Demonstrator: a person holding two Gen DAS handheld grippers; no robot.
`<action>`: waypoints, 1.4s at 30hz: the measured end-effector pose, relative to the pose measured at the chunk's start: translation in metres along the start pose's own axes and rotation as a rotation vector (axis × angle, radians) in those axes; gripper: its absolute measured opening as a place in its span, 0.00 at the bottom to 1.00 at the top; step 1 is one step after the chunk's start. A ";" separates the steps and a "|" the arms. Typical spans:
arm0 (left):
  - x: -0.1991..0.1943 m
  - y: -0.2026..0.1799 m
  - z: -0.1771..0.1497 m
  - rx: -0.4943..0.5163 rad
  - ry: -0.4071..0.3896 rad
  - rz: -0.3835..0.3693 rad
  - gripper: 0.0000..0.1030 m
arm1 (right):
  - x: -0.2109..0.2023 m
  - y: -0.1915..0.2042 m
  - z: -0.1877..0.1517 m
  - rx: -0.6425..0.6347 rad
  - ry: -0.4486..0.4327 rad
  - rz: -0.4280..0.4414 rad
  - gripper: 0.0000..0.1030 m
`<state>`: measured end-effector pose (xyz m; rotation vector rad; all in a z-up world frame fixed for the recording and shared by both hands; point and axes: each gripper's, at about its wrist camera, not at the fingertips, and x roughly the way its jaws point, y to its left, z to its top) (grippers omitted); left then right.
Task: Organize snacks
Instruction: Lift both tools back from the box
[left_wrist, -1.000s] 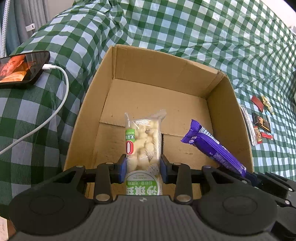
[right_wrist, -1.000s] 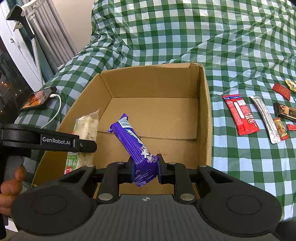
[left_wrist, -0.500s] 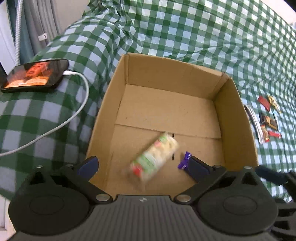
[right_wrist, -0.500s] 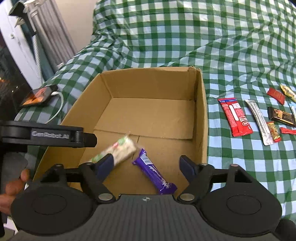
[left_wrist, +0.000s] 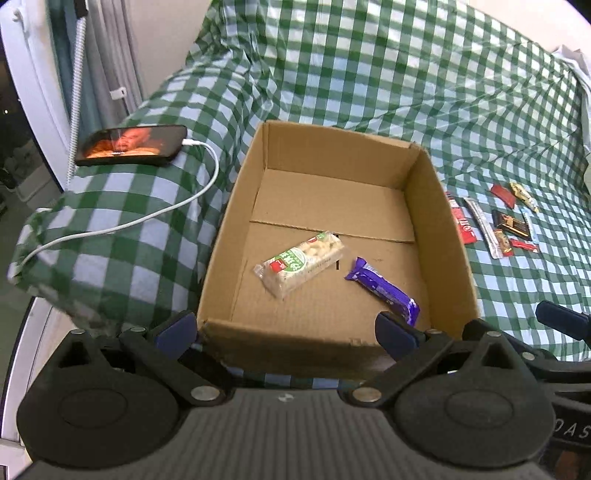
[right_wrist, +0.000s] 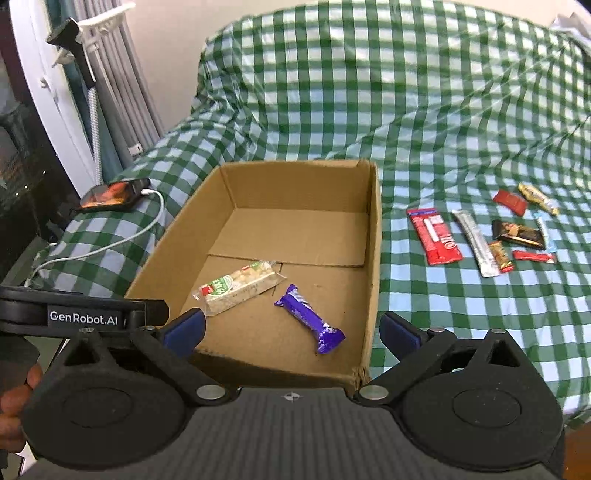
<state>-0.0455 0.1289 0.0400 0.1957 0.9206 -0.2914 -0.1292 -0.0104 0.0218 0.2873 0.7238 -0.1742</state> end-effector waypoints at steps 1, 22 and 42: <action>-0.007 0.000 -0.003 0.000 -0.012 0.002 1.00 | -0.006 0.001 -0.002 -0.002 -0.010 -0.001 0.98; -0.087 -0.012 -0.041 0.022 -0.157 0.029 1.00 | -0.097 0.017 -0.027 -0.036 -0.184 0.008 0.99; -0.096 -0.014 -0.045 0.042 -0.167 0.038 1.00 | -0.108 0.017 -0.031 -0.033 -0.203 0.014 0.99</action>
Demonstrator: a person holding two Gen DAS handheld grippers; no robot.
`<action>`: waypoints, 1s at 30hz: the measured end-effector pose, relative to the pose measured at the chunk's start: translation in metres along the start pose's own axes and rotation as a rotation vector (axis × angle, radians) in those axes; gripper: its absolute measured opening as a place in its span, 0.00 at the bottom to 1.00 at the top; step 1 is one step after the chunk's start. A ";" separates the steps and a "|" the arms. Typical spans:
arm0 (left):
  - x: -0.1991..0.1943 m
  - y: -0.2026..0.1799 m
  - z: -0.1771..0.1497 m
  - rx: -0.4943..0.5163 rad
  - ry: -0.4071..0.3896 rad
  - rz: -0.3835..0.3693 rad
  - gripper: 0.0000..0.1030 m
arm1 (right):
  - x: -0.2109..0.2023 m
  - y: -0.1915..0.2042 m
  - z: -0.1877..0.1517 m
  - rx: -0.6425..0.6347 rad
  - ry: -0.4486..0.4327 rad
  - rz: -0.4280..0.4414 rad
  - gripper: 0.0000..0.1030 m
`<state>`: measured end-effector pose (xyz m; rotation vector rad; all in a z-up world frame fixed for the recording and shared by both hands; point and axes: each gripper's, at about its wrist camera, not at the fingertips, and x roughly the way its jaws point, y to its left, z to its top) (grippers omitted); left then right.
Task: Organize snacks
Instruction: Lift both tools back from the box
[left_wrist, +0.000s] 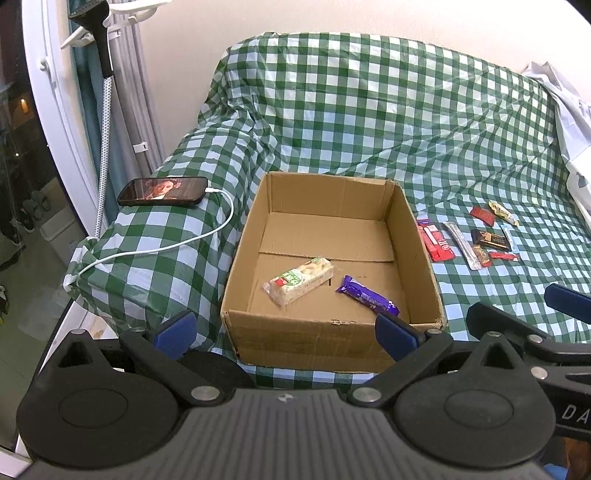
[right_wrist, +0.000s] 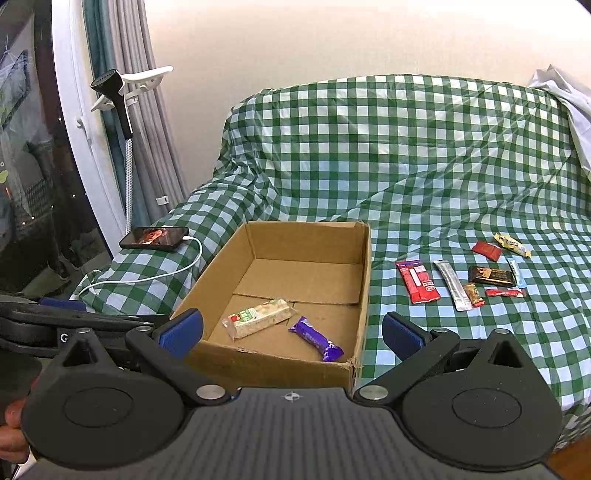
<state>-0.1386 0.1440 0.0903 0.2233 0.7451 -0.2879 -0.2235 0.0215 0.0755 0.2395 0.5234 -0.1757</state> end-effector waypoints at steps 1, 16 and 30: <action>0.001 0.000 0.000 0.000 0.003 -0.001 1.00 | 0.001 -0.001 0.000 0.001 0.003 0.001 0.99; 0.025 -0.002 0.004 0.018 0.051 0.006 1.00 | 0.018 -0.008 -0.002 0.025 0.049 0.010 0.99; 0.058 -0.026 0.017 0.070 0.117 0.024 1.00 | 0.043 -0.035 -0.006 0.096 0.098 0.012 0.99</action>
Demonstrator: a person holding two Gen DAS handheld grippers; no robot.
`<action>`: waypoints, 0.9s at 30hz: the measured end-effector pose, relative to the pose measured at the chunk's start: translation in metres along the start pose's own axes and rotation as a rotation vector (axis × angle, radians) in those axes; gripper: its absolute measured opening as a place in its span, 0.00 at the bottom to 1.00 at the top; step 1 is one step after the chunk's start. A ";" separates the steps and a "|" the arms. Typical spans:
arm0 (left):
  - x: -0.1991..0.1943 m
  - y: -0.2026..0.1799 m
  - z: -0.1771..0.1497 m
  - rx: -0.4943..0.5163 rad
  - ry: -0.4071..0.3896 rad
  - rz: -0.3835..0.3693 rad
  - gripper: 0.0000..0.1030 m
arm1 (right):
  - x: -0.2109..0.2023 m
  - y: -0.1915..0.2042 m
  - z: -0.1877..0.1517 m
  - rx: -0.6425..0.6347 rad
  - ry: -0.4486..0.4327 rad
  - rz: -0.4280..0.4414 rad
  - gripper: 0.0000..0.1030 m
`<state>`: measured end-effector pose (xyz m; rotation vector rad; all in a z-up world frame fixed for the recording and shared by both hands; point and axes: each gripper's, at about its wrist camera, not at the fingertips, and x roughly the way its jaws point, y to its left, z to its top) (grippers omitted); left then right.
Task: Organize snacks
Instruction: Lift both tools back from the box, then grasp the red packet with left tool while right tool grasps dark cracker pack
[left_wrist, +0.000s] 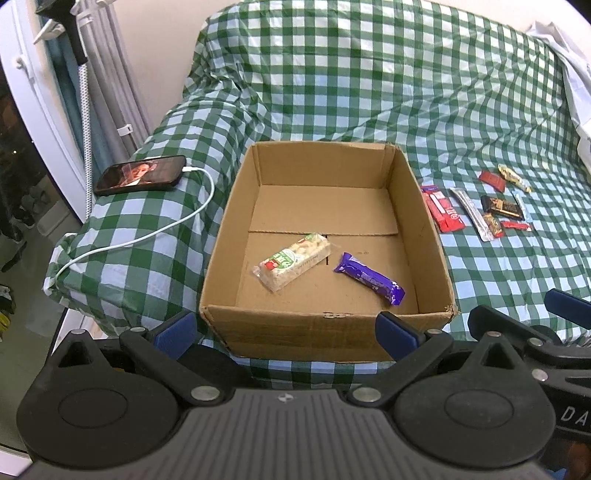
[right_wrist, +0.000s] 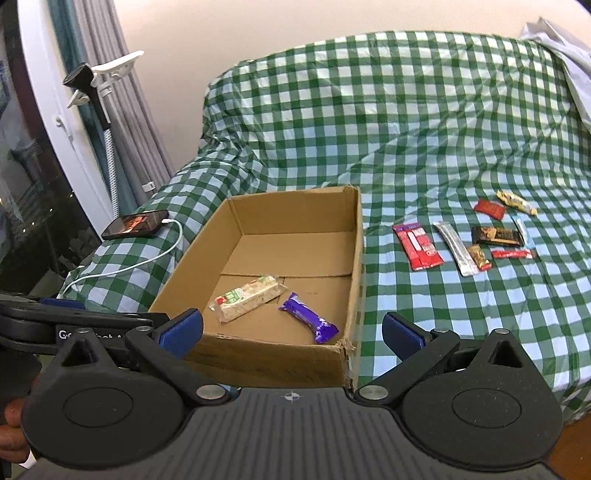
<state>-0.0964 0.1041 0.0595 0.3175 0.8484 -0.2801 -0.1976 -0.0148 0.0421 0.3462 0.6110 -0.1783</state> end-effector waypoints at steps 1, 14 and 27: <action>0.002 -0.003 0.002 0.005 0.005 0.000 1.00 | 0.002 -0.003 0.000 0.008 0.004 -0.001 0.99; 0.035 -0.082 0.063 0.072 0.039 -0.095 1.00 | 0.012 -0.080 0.017 0.121 -0.027 -0.097 0.99; 0.153 -0.240 0.163 0.141 0.191 -0.210 1.00 | 0.058 -0.240 0.054 0.149 -0.076 -0.338 0.99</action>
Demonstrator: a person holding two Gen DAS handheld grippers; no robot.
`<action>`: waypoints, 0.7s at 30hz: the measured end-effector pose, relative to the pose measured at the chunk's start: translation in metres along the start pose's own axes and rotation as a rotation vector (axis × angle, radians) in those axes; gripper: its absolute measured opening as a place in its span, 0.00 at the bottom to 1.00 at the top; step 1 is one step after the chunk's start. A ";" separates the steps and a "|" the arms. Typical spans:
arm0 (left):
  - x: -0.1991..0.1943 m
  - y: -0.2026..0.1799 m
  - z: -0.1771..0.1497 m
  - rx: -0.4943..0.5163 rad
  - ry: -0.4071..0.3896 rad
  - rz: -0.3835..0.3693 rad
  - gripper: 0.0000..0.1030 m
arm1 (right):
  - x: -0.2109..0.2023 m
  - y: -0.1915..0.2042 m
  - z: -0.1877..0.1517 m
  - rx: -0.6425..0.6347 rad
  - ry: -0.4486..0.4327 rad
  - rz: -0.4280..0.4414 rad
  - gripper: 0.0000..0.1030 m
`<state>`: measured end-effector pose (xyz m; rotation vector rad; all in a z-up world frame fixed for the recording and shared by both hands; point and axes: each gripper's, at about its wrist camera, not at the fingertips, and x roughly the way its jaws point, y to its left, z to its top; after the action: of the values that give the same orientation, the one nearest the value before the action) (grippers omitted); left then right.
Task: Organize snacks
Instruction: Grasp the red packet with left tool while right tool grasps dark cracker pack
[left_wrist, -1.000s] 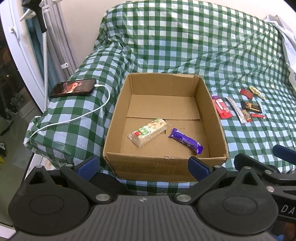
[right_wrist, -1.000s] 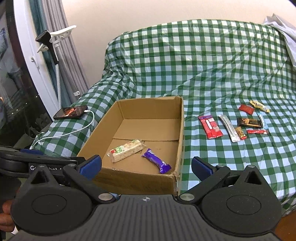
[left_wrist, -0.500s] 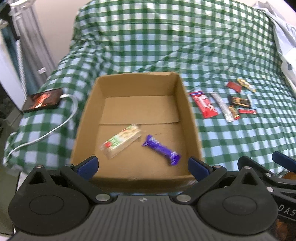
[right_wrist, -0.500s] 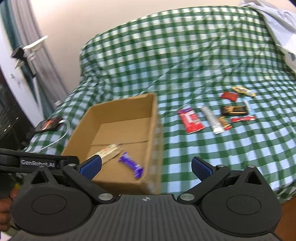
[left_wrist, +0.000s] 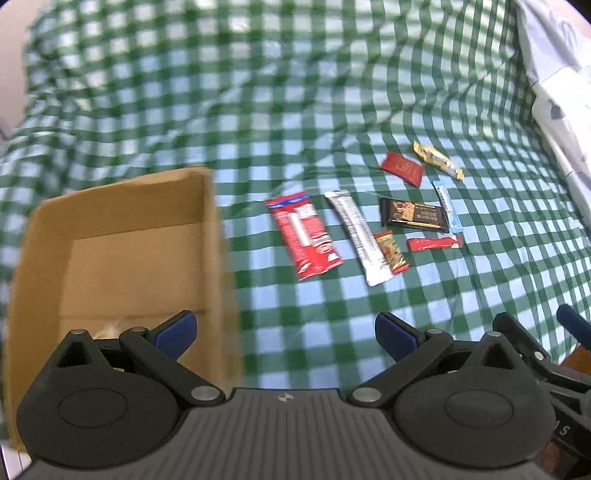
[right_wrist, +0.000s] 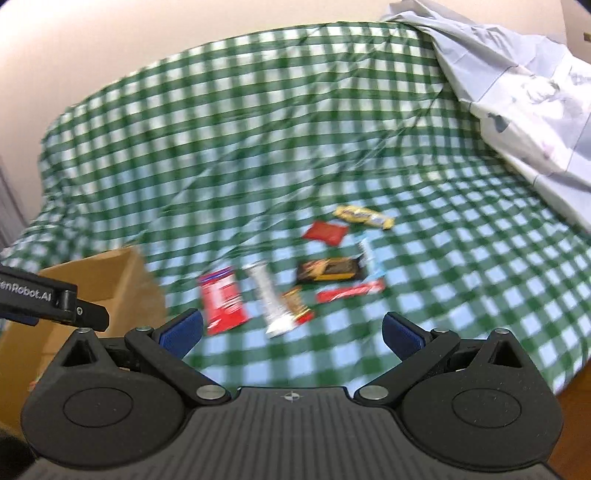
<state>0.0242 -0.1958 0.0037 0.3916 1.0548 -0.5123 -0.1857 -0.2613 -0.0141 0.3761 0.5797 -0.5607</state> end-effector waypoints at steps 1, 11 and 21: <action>0.014 -0.006 0.010 0.002 0.016 0.009 1.00 | 0.015 -0.009 0.005 -0.018 0.004 -0.010 0.99; 0.170 -0.031 0.073 -0.021 0.200 0.088 1.00 | 0.189 -0.063 0.037 -0.256 0.104 0.025 0.99; 0.261 -0.010 0.093 -0.060 0.279 0.080 1.00 | 0.315 -0.062 0.034 -0.444 0.153 0.142 0.99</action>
<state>0.1886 -0.3081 -0.1894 0.4590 1.3150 -0.3597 0.0105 -0.4481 -0.1889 0.0375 0.7974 -0.2557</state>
